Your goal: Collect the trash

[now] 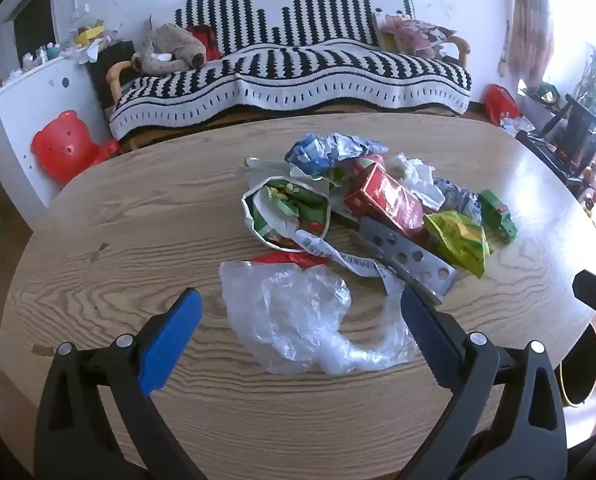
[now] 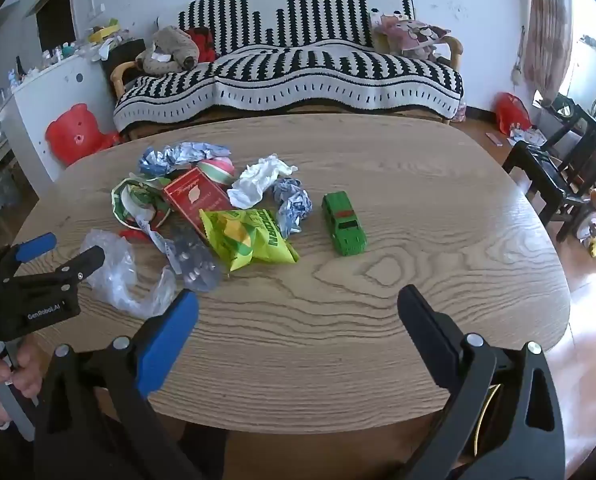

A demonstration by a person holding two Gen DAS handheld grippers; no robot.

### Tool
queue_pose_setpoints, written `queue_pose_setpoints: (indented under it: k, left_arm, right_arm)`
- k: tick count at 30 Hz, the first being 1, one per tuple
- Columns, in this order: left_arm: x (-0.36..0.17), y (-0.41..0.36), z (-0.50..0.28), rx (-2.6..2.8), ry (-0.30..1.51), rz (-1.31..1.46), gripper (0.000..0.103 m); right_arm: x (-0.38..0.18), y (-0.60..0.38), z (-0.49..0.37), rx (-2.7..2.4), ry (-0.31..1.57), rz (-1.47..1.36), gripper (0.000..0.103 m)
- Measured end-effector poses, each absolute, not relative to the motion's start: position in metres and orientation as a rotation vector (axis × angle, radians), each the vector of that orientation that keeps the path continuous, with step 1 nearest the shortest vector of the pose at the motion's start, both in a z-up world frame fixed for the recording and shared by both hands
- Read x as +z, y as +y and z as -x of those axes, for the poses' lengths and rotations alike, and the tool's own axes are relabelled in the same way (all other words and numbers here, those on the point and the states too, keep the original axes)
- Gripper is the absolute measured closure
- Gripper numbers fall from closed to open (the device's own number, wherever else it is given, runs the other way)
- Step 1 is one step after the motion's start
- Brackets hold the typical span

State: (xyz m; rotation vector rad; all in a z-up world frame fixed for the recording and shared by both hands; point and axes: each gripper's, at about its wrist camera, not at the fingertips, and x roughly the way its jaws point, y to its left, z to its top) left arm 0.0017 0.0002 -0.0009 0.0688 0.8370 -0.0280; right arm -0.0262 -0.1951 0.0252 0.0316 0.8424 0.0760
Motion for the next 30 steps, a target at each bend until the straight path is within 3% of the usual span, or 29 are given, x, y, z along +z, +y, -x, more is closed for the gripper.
queue_pose_setpoints:
  k: [30]
  left_arm:
    - [0.0005,0.0053,-0.0009,-0.017,0.814,-0.074,0.006]
  right_arm:
    - [0.0306,-0.1921,0.0300,0.082,0.826,-0.035,0.007]
